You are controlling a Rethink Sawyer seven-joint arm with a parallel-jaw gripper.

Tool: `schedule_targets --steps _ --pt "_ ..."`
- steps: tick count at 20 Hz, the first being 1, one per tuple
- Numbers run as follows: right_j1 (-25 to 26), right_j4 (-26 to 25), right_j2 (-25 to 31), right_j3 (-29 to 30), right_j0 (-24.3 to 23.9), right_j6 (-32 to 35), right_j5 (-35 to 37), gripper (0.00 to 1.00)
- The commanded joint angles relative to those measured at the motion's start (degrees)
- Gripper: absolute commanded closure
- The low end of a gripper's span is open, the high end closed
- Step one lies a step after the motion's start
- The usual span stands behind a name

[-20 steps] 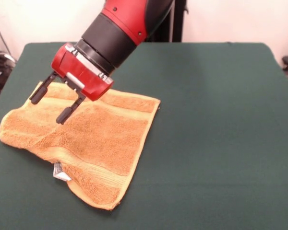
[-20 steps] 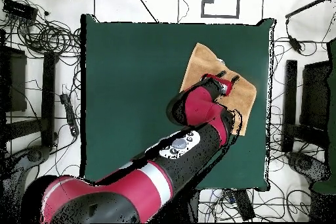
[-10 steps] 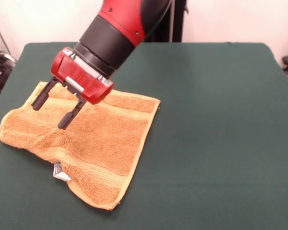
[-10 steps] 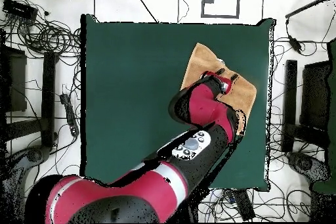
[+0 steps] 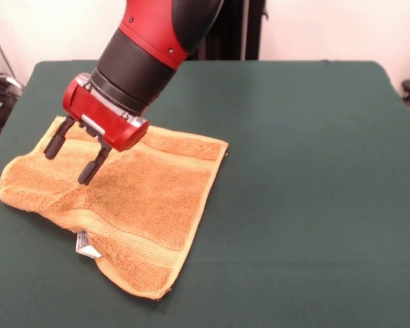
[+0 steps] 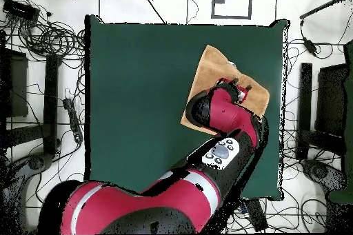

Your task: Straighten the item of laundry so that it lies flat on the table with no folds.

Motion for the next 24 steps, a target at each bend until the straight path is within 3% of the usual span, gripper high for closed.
schedule_targets --steps 1,24 --pt "0.1 -2.8 10.6 -1.0 0.7 3.2 11.0 0.0" --pt "-4.3 -4.3 12.2 -2.1 -0.3 3.9 16.7 0.0"
